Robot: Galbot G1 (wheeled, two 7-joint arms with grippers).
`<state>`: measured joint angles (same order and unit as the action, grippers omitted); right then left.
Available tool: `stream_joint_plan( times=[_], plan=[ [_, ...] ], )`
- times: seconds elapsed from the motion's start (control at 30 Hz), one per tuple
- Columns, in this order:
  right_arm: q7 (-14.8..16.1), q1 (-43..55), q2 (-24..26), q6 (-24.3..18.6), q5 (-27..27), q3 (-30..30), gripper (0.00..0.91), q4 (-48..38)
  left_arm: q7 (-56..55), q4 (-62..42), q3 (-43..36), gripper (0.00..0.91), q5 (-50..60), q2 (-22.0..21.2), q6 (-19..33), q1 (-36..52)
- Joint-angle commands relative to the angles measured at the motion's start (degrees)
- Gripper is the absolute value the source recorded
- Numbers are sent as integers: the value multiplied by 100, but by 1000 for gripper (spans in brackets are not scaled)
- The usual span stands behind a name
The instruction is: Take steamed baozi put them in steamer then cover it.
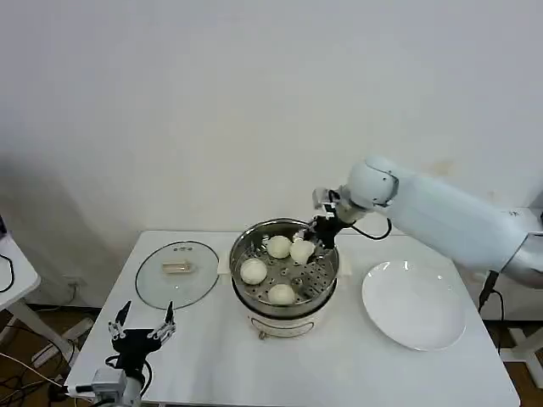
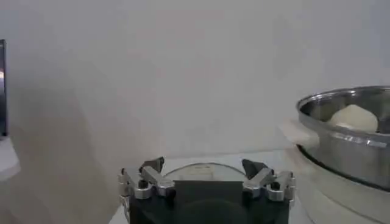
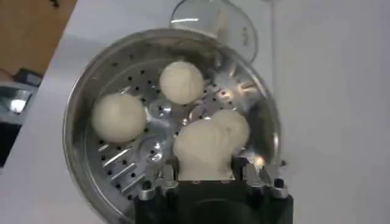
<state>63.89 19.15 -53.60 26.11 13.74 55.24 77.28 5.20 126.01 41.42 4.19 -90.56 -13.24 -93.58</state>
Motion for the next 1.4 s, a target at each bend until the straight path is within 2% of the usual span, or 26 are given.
stream_joint_plan(
  times=[0.03, 1.0, 1.03, 1.1, 1.13, 1.4],
  plan=[
    [99, -66, -114, -18, -509, 248, 584, -214, 6, 14, -9, 907, 0, -9, -4, 13],
    [-89, -251, -236, 183, -499, 189, 584, -155, -15, -67, -3, 907, 3, 4, 8, -5],
    [-90, -249, -241, 185, -501, 194, 625, -160, -15, -63, 0, 907, -1, 5, 8, -3],
    [-105, -246, -246, 180, -507, 196, 846, -163, -12, -55, 0, 907, -1, -1, 8, -3],
    [-103, -238, -238, 180, -505, 209, 907, -155, -10, -51, -1, 907, -2, -3, 7, -3],
    [-160, -198, -134, 195, -475, 177, 907, -84, -5, -61, -7, 907, 0, -14, 4, 23]
  ],
)
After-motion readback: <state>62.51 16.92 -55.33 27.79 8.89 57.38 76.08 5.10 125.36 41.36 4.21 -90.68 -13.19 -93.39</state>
